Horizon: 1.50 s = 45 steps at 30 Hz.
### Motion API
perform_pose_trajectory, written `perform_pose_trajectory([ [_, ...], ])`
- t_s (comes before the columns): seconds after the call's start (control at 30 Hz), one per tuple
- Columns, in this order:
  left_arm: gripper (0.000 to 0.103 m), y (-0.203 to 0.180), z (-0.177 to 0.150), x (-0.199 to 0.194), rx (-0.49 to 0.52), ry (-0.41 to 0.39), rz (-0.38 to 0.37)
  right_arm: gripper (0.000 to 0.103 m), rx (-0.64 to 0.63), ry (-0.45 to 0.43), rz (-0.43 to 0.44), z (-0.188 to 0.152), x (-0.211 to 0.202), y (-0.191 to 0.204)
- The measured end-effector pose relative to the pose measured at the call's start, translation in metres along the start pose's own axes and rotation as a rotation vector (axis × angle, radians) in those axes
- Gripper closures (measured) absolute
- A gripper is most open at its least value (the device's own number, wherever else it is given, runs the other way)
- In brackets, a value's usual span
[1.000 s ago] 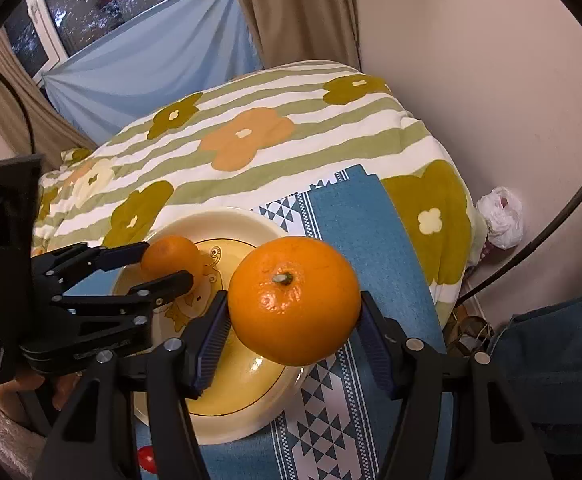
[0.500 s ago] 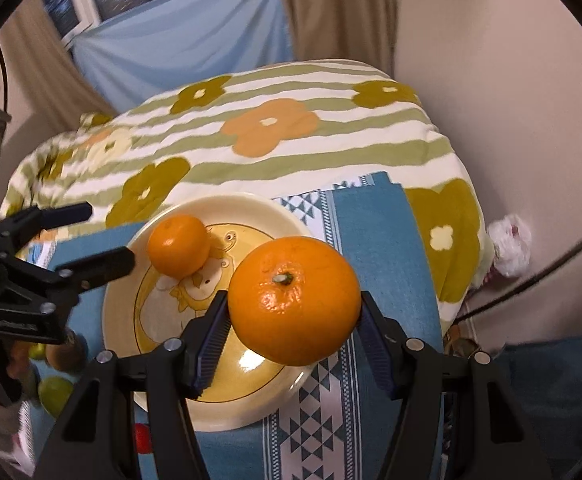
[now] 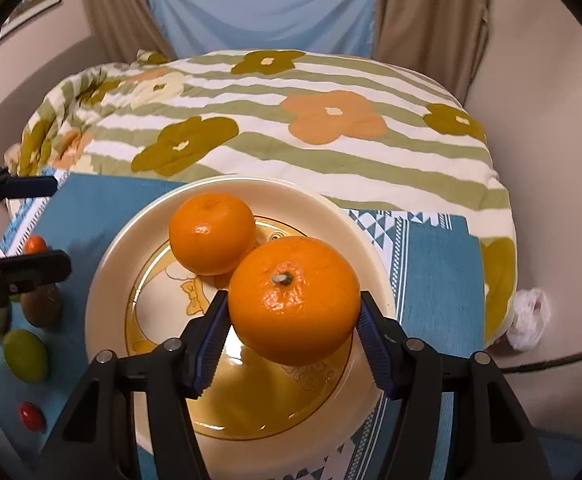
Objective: Organize fruits
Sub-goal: 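Open both tools to drop the orange and tangerine into the bowl, then grasp the wrinkled apple with the left tool while the right tool grasps a red tomato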
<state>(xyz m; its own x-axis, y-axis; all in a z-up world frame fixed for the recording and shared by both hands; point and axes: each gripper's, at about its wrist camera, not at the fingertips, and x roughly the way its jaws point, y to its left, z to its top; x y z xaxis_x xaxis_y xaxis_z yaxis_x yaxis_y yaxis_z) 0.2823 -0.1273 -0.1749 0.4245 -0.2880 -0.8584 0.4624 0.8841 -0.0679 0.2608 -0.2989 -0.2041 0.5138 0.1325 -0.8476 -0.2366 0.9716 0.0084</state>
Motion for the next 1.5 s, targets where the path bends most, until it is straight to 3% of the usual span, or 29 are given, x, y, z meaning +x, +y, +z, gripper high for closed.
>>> perform_pose_trajectory([
  [0.2, 0.0, 0.001, -0.005, -0.004, -0.032, -0.008, 0.006, 0.045, -0.029, 0.019, -0.014, -0.001, 0.008, 0.001],
  [0.23, 0.0, 0.001, -0.006, -0.006, -0.035, -0.01, 0.008, 0.039, -0.03, 0.011, -0.012, -0.002, 0.006, 0.001],
  [0.27, 0.0, 0.001, -0.007, -0.007, -0.039, -0.011, 0.011, 0.017, -0.027, -0.009, -0.009, -0.002, 0.003, 0.001],
  [0.3, 0.0, 0.001, -0.007, -0.009, -0.042, -0.012, 0.014, 0.006, -0.02, -0.031, -0.004, -0.002, -0.001, 0.0],
  [0.33, 0.0, 0.001, -0.008, -0.011, -0.046, -0.015, 0.017, 0.0, -0.019, -0.052, -0.001, -0.002, -0.005, -0.001],
  [0.67, 0.0, -0.005, -0.019, -0.048, -0.085, -0.071, 0.06, 0.0, -0.021, -0.082, 0.001, -0.006, -0.044, 0.003],
  [0.97, 0.0, -0.026, -0.033, -0.107, -0.123, -0.141, 0.115, 0.0, -0.016, -0.096, 0.029, -0.021, -0.101, 0.01],
  [1.2, 0.0, -0.042, -0.065, -0.15, -0.163, -0.16, 0.23, 0.0, -0.002, -0.089, 0.116, -0.037, -0.147, 0.027],
  [1.5, 0.0, -0.049, -0.127, -0.187, -0.272, -0.127, 0.312, 0.0, -0.08, -0.078, 0.165, -0.066, -0.17, 0.061],
])
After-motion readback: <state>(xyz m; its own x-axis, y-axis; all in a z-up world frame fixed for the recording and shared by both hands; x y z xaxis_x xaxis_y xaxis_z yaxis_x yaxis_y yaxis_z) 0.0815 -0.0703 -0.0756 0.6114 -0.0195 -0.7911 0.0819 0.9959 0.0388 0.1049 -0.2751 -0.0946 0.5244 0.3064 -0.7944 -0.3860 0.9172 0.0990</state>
